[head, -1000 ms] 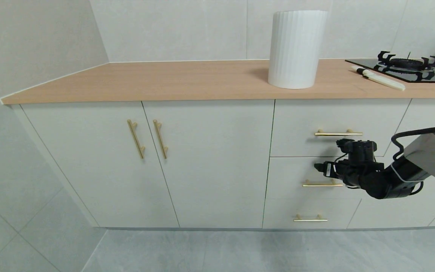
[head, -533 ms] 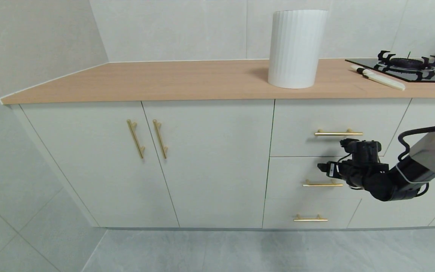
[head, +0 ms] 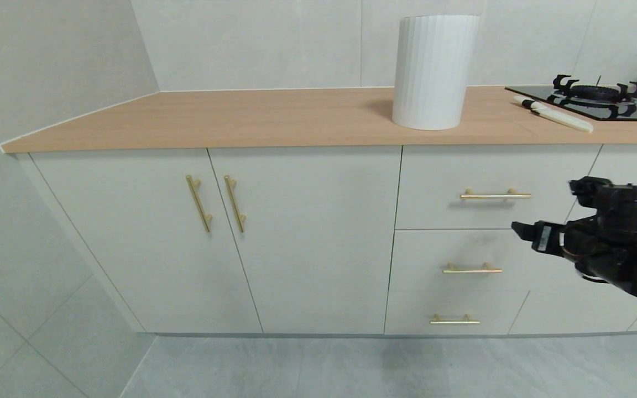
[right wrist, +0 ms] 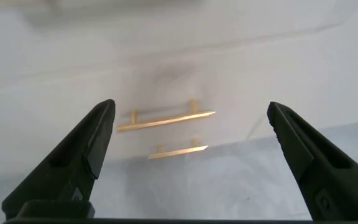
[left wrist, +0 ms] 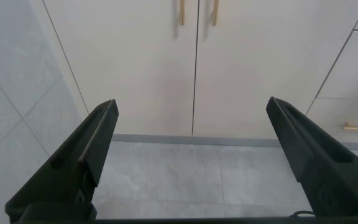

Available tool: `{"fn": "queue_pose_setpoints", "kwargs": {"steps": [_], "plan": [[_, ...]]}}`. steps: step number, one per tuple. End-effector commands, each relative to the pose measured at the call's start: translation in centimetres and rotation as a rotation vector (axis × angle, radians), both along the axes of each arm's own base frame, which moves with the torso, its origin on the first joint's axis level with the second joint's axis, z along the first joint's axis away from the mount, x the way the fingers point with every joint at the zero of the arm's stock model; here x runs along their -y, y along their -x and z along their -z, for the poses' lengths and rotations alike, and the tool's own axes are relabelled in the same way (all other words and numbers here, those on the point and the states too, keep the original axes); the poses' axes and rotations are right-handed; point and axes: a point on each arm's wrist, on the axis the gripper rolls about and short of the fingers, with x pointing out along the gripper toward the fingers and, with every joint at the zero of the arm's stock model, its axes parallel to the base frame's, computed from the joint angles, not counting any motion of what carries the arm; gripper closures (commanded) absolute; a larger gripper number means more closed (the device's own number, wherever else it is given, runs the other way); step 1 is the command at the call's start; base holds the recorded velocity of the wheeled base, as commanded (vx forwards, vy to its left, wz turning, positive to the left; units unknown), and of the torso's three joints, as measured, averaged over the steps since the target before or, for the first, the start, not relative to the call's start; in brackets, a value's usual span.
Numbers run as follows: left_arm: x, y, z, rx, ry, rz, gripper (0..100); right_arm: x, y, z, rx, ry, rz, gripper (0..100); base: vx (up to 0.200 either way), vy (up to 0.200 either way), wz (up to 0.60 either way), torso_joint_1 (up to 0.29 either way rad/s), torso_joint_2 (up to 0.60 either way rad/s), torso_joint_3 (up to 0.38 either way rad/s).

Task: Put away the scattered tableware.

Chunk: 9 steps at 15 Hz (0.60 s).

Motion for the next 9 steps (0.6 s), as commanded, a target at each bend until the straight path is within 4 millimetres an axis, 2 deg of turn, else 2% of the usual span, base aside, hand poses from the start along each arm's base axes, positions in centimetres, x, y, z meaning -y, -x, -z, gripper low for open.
{"fn": "queue_pose_setpoints", "kwargs": {"steps": [1, 2, 3, 4, 5, 7, 9], "plan": [[0.0, 0.0, 0.0, 0.0, -0.001, -0.001, 0, 0.9, 10.8, -5.6, 0.24, 0.007, 0.061, 0, 0.0, 0.0, 0.0, 0.0, 0.0, 0.0], [0.0, 0.0, 0.0, -0.001, 0.0, -0.001, 0, 1.1, 13.3, -5.6, 0.268, 0.025, 0.058, 0, 0.0, 0.0, 0.0, 0.0, 0.0, 0.0], [0.0, 0.0, 0.0, 0.0, 0.0, -0.001, 0, 1.4, 16.8, -5.1, 0.299, 0.076, 0.058, 0, 0.0, 0.0, 0.0, 0.0, 0.0, 0.0], [0.0, 0.0, -0.1, 0.002, 0.0, -0.001, 0, 1.4, 17.2, -5.0, 0.302, 0.083, 0.058, 0, 0.0, 0.0, 0.0, 0.0, 0.0, 0.0], [0.0, 0.0, -0.1, 0.002, -0.001, -0.001, 0, 1.8, 21.3, -4.6, 0.381, 0.176, 0.059, 0, 0.0, 0.0, 0.0, 0.0, 0.0, 0.0], [0.0, 0.0, 0.0, 0.0, 0.0, -0.001, 0, 2.2, 25.6, -4.6, 0.438, 0.271, 0.115, 0, 0.0, 0.0, 0.0, 0.0, 0.0, 0.0], [0.0, 0.0, 0.0, 0.0, 0.0, -0.001, 0, 2.6, 29.5, -3.5, 0.457, 0.364, 0.162, 0, 0.0, 0.0, 0.0, 0.0, 0.0, 0.0]]}}
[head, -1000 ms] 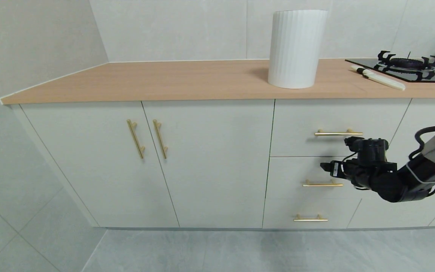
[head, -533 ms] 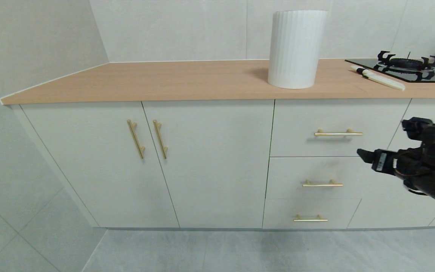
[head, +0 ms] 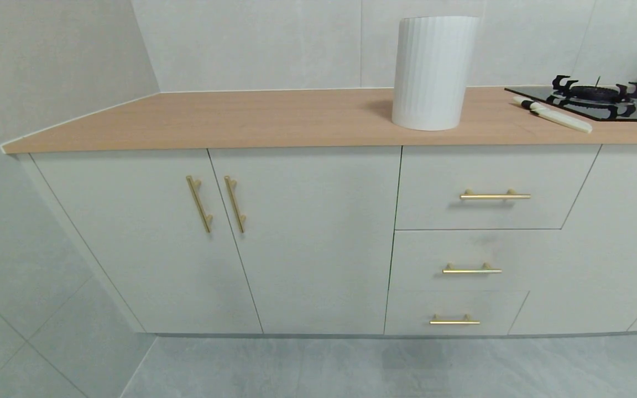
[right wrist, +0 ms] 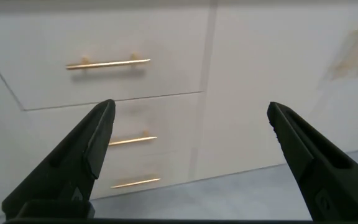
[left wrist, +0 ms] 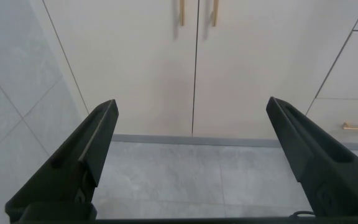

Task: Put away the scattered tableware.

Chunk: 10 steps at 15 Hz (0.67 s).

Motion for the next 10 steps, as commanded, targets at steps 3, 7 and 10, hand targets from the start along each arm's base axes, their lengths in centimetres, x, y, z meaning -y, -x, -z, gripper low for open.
{"fn": "queue_pose_setpoints", "kwargs": {"steps": [3, 7, 10], "plan": [[0.0, 0.0, 0.0, -0.002, 0.001, -0.001, 0, 1.1, 11.5, 3.5, 0.133, 0.096, 0.147, 0, 0.0, 0.0, 0.0, 0.0, 0.0, 0.0], [0.0, 0.0, 0.0, 0.001, 0.001, -0.001, 0, 0.9, 13.0, 5.9, 0.126, 0.096, 0.208, 0, 0.0, 0.0, 0.0, 0.0, 0.0, 0.0], [0.0, 0.0, 0.0, -0.001, 0.001, -0.001, 0, 0.8, 11.5, 8.9, 0.056, 0.061, 0.147, 0, 0.0, 0.0, 0.0, 0.0, 0.0, 0.0]]}}
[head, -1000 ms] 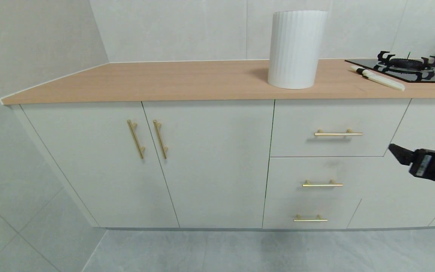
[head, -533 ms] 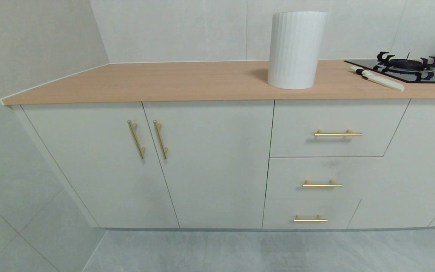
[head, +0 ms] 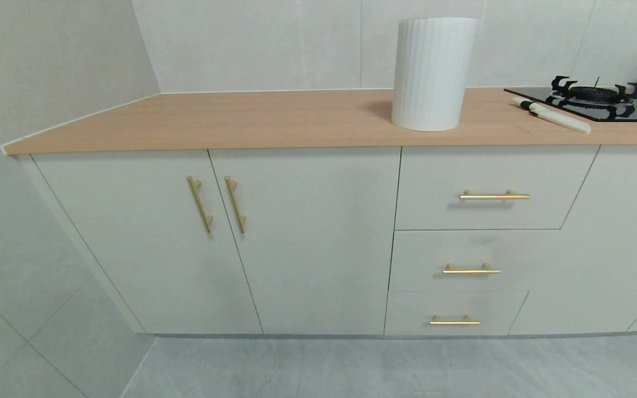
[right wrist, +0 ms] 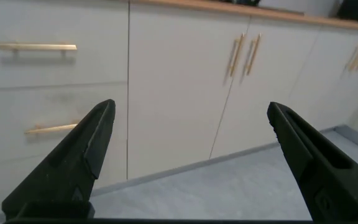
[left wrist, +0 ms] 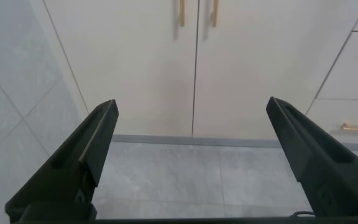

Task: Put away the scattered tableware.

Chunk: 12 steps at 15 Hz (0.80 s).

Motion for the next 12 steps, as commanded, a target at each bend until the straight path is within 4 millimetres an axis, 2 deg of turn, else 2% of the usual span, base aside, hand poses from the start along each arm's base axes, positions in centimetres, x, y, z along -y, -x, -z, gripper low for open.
{"fn": "queue_pose_setpoints", "kwargs": {"steps": [1, 2, 5, 6, 8, 12], "plan": [[0.0, 0.0, 0.0, 0.0, 0.001, 0.0, 0, -0.3, -0.8, 3.1, -0.048, -0.018, -0.11, 0, 0.0, 0.0, 0.0, 0.0, 0.0, 0.0], [0.0, 0.0, 0.0, 0.001, 0.001, 0.0, 0, -0.5, -1.2, 4.1, -0.075, -0.059, -0.247, 0, 0.0, 0.0, 0.0, 0.0, 0.0, 0.0], [0.0, 0.0, 0.0, -0.002, 0.001, 0.0, 0, -0.9, -1.3, 4.6, -0.118, -0.098, -0.406, 0, 0.0, 0.0, 0.0, 0.0, 0.0, 0.0], [0.0, 0.0, 0.0, 0.0, 0.001, 0.0, 0, -1.0, -1.4, 5.1, -0.191, -0.112, -0.475, 0, 0.0, 0.0, 0.0, 0.0, 0.0, 0.0], [0.0, 0.0, 0.0, -0.001, -0.007, 0.0, 0, -1.0, -1.7, 4.9, -0.209, -0.147, -0.483, 0, 0.0, 0.0, 0.0, 0.0, 0.0, 0.0], [0.0, 0.0, 0.0, -0.001, -0.004, 0.0, 0, -1.0, -1.3, 5.0, -0.141, -0.155, -0.435, 0, 0.0, 0.0, 0.0, 0.0, 0.0, 0.0]]}}
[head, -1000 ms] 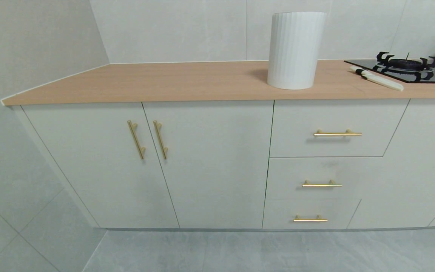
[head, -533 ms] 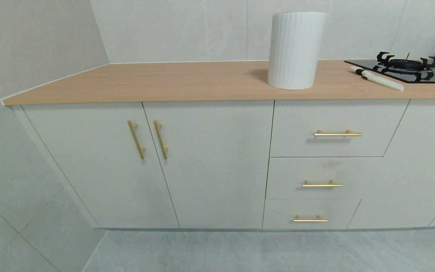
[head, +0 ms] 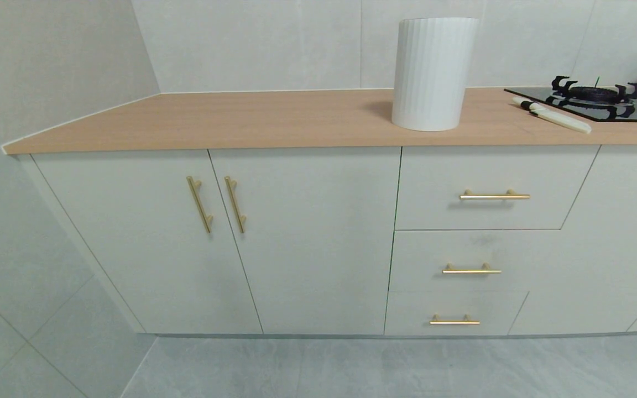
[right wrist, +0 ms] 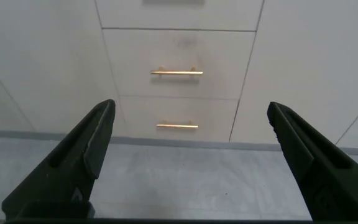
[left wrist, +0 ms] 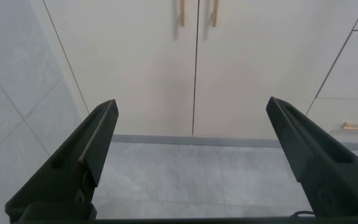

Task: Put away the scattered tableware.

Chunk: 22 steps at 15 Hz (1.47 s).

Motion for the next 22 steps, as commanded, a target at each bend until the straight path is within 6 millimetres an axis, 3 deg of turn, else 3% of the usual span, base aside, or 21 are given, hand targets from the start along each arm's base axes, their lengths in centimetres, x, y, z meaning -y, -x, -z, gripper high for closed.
{"fn": "queue_pose_setpoints", "kwargs": {"steps": [1, 4, 18, 22], "plan": [[0.0, -0.01, 0.02, 0.0, 0.0, 0.0, 0, 0.01, 0.1, 0.04, 0.012, -0.001, 0.017, 0, 0.0, 0.0, 0.0, 0.0, 0.0, 0.0], [0.0, -0.01, 0.02, 0.0, 0.0, 0.0, 0, 0.04, 0.1, 0.06, 0.011, 0.002, 0.029, 0, 0.0, 0.0, 0.0, 0.0, 0.0, 0.0], [0.0, -0.01, 0.02, 0.0, 0.003, 0.0, 0, 0.04, 0.1, 0.06, 0.011, 0.001, 0.027, 0, 0.2, 0.0, 0.0, 0.002, 0.0, 0.003], [0.0, -0.01, 0.02, 0.0, 0.003, 0.0, 0, 0.04, 0.1, 0.06, 0.011, -0.001, 0.027, 0, 0.0, 0.0, -0.15, 0.001, 0.0, 0.002]]}}
